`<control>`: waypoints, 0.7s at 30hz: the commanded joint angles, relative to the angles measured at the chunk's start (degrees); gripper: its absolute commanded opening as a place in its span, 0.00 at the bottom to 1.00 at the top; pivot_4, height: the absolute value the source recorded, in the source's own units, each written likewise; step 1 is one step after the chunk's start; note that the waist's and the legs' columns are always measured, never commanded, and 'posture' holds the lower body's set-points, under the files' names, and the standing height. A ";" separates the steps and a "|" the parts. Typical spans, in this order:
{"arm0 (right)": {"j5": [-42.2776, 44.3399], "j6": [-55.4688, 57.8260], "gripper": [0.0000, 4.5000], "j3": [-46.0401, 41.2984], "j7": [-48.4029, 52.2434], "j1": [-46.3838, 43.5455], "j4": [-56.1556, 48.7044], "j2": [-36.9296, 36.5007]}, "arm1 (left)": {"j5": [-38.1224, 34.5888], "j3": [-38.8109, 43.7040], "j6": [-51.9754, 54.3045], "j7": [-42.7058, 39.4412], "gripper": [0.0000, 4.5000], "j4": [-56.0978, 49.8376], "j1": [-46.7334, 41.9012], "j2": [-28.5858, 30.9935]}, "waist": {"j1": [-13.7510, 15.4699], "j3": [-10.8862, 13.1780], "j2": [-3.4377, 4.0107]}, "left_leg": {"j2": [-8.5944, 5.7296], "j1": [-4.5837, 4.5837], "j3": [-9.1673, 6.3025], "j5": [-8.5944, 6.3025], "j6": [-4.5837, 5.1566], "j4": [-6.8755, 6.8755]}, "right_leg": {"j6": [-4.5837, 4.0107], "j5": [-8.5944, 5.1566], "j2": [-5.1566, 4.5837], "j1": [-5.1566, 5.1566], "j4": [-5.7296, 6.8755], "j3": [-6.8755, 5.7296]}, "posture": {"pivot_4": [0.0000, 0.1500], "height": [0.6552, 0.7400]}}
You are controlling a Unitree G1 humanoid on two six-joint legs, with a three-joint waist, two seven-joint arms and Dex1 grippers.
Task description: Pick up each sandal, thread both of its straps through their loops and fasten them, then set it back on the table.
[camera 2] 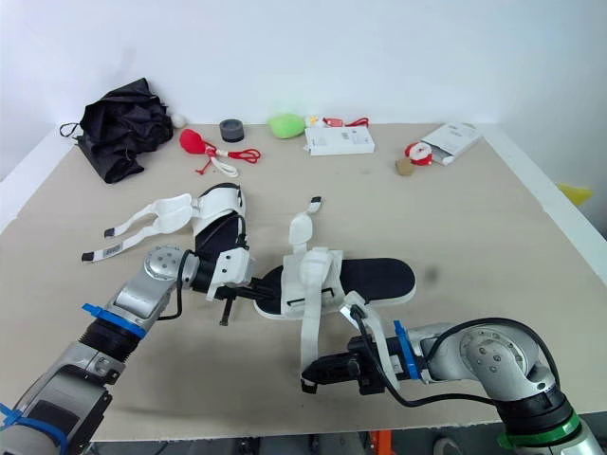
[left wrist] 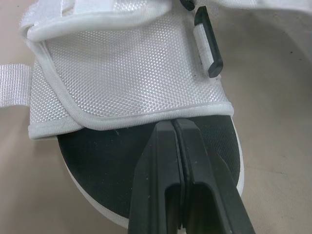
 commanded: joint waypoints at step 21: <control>-20.47 -9.25 0.02 6.55 34.39 -25.82 12.46 -15.85 | 3.30 -3.13 1.51 -0.65 0.00 3.03 2.09 0.30 | 0.01 0.04 0.09 | 0.00 -0.08 0.06 -0.02 0.01 -0.02 | -0.26 -0.16 -0.04 -0.15 -0.04 0.04 | 1.00 1.00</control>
